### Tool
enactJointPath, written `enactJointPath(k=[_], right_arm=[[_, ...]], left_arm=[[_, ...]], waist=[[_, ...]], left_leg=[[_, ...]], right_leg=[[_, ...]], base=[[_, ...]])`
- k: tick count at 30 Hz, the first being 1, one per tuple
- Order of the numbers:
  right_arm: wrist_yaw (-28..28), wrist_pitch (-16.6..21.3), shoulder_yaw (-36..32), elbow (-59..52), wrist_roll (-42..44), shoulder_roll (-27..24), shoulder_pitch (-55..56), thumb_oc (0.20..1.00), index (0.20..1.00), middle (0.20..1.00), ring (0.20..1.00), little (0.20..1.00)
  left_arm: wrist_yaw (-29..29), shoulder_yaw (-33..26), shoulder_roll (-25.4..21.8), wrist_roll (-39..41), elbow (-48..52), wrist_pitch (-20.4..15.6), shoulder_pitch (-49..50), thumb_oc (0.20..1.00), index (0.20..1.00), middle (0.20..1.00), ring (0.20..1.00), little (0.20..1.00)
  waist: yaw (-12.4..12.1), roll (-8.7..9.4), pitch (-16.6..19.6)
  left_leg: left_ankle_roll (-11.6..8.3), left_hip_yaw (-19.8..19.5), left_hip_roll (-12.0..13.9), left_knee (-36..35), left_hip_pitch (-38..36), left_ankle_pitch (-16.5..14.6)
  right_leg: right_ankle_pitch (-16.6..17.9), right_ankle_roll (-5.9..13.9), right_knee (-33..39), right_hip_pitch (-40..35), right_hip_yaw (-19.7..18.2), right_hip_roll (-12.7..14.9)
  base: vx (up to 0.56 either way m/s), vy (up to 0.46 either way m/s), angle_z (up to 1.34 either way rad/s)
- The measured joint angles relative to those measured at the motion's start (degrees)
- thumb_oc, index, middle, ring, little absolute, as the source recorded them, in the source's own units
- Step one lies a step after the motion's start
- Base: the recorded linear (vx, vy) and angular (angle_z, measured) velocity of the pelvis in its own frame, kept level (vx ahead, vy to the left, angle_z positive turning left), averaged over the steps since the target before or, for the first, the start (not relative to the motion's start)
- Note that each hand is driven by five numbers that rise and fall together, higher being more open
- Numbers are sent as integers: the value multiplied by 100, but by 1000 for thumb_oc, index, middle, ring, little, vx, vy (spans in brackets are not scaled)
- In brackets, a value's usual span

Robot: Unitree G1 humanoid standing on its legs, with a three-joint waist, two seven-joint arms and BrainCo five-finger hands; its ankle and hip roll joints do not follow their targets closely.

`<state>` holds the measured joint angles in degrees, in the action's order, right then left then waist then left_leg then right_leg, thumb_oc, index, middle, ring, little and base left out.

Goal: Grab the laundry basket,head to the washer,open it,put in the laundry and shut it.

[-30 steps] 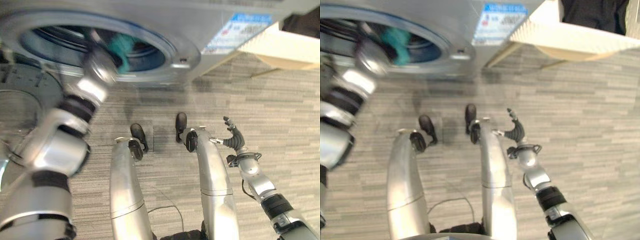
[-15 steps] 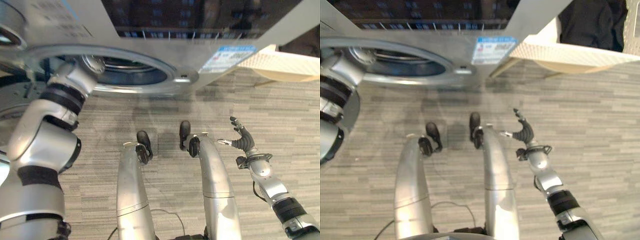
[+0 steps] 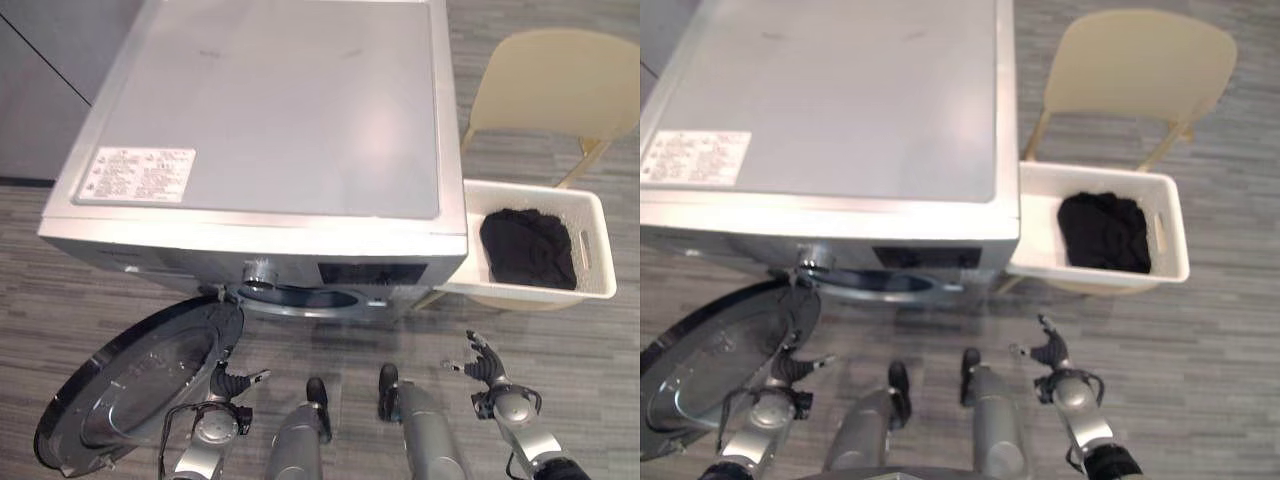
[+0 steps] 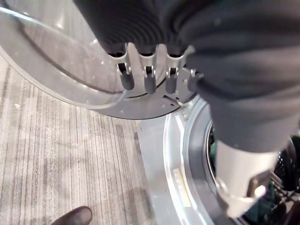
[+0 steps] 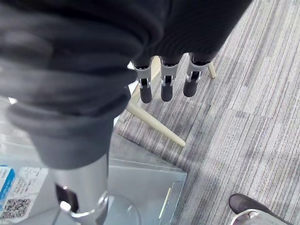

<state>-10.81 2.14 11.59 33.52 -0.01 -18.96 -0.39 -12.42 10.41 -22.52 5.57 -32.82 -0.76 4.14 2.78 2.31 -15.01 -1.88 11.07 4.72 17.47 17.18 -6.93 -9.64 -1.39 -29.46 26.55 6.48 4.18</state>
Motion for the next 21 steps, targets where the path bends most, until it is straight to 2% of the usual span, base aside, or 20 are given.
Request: enactJointPath(k=[2, 5, 6, 7, 9, 10, 11, 12, 13, 14, 15, 17, 19, 20, 21], right_arm=[[32, -22, 0, 85, -1, -15, 50, 1000, 1000, 1000, 1000, 1000], [133, -43, -35, 239, -8, -14, 216, 1000, 1000, 1000, 1000, 1000], [134, -53, -34, 255, -8, -16, 270, 1000, 1000, 1000, 1000, 1000], [138, -53, -71, 270, -7, -21, 364, 1000, 1000, 1000, 1000, 1000], [150, -55, -112, 350, -6, -20, 329, 1000, 1000, 1000, 1000, 1000], [158, -54, -164, 428, -6, -21, 319, 1000, 1000, 1000, 1000, 1000], [175, -57, -160, 521, -6, -24, 294, 1000, 1000, 1000, 1000, 1000], [193, -50, -220, 584, -7, -62, 251, 1000, 1000, 1000, 1000, 1000], [202, -52, -213, 592, -8, -123, 289, 1000, 1000, 1000, 1000, 1000], [222, -56, -216, 665, -13, -113, 292, 1000, 1000, 1000, 1000, 1000], [233, -50, -185, 747, -15, -12, 258, 1000, 1000, 1000, 1000, 1000], [227, -32, -167, 773, -18, -3, 395, 1000, 1000, 1000, 1000, 1000], [233, -67, -174, 780, -17, 0, 517, 1000, 1000, 1000, 1000, 1000], [234, -72, -172, 781, -16, 11, 552, 1000, 1000, 1000, 1000, 1000], [221, -70, -176, 779, -14, 112, 512, 1000, 1000, 1000, 1000, 1000]], left_arm=[[135, 35, 20, -10, -76, -9, 34, 1000, 1000, 1000, 1000, 1000], [316, 108, 48, -44, -220, -8, 43, 1000, 1000, 1000, 1000, 1000], [348, 148, 52, -74, -244, -6, 53, 1000, 1000, 1000, 1000, 1000], [385, 259, 81, -178, -336, -17, 53, 1000, 1000, 1000, 1000, 1000], [425, 323, 176, -195, -481, -16, 7, 1000, 1000, 1000, 1000, 1000], [497, 381, 304, -201, -578, -34, -49, 1000, 1000, 1000, 1000, 1000], [523, 463, 345, -214, -649, -48, -59, 1000, 1000, 1000, 1000, 1000], [613, 616, 397, -325, -725, -57, -44, 1000, 1000, 1000, 1000, 1000], [622, 621, 468, -421, -834, -58, -77, 1000, 1000, 1000, 1000, 1000], [630, 622, 494, -430, -945, -46, -19, 1000, 1000, 1000, 1000, 1000], [640, 619, 458, -465, -1095, -41, 89, 1000, 1000, 1000, 1000, 1000], [673, 656, 456, -470, -1188, -4, 64, 1000, 1000, 1000, 1000, 1000], [673, 766, 442, -522, -1269, 15, 69, 1000, 1000, 1000, 1000, 1000], [668, 802, 443, -618, -1272, 22, 75, 1000, 1000, 1000, 1000, 1000], [657, 804, 434, -639, -1344, 109, 110, 1000, 1000, 1000, 1000, 1000]], waist=[[39, -10, 16], [127, -85, 139], [160, -87, 245], [157, -91, 425], [79, -74, 464], [121, -41, 471], [91, -12, 550], [181, -62, 684], [280, -185, 727], [298, -266, 776], [239, -150, 817], [385, -70, 895], [481, -45, 908], [474, -37, 905], [502, -30, 887]], left_leg=[[48, 85, -4, -439, -507, 162], [13, 223, 11, -1098, -1390, 225], [15, 221, 10, -1114, -1448, 226], [68, 31, -51, -1159, -1534, 262], [169, -399, -123, -1082, -1599, 345], [142, -816, -230, -701, -1442, 229], [128, -1198, -388, -841, -1462, 186], [211, -1644, -652, -1545, -1510, 261], [264, -1640, -606, -1778, -1540, 337], [314, -1587, -538, -1940, -1675, 613], [341, -1287, -543, -2053, -1867, 628], [375, -910, -588, -2077, -1869, 648], [433, -513, -637, -2169, -1878, 725], [447, -213, -647, -2187, -1884, 740], [459, 345, -660, -2180, -1888, 732]], right_leg=[[118, -24, 363, -429, -14, -70], [138, 8, 807, -1104, -145, -280], [139, 11, 840, -1141, -193, -304], [156, 12, 981, -1204, -405, -415], [318, -16, 1156, -1329, -615, -432], [507, -72, 1435, -1597, -950, -383], [599, -61, 1621, -1657, -1075, -337], [853, 75, 2020, -1768, -1442, -368], [892, 132, 2099, -1810, -1543, -493], [906, 166, 2110, -1807, -1759, -680], [924, 231, 2024, -1754, -1964, -708], [927, 333, 2084, -1645, -1881, -586], [1026, 483, 2148, -1521, -1960, -509], [1085, 571, 2169, -1416, -2000, -479], [1169, 701, 2188, -1221, -1930, -397]], base=[[175, -21, -27], [150, 29, -33], [87, 49, -57], [28, 26, -59], [51, 40, -78], [96, 78, -85], [143, 139, -134], [105, 140, -124], [81, 118, -134], [4, 81, -132], [-13, 71, -155], [-51, 84, -109], [-80, 35, -77], [-94, -31, -164], [-72, -40, -185]])
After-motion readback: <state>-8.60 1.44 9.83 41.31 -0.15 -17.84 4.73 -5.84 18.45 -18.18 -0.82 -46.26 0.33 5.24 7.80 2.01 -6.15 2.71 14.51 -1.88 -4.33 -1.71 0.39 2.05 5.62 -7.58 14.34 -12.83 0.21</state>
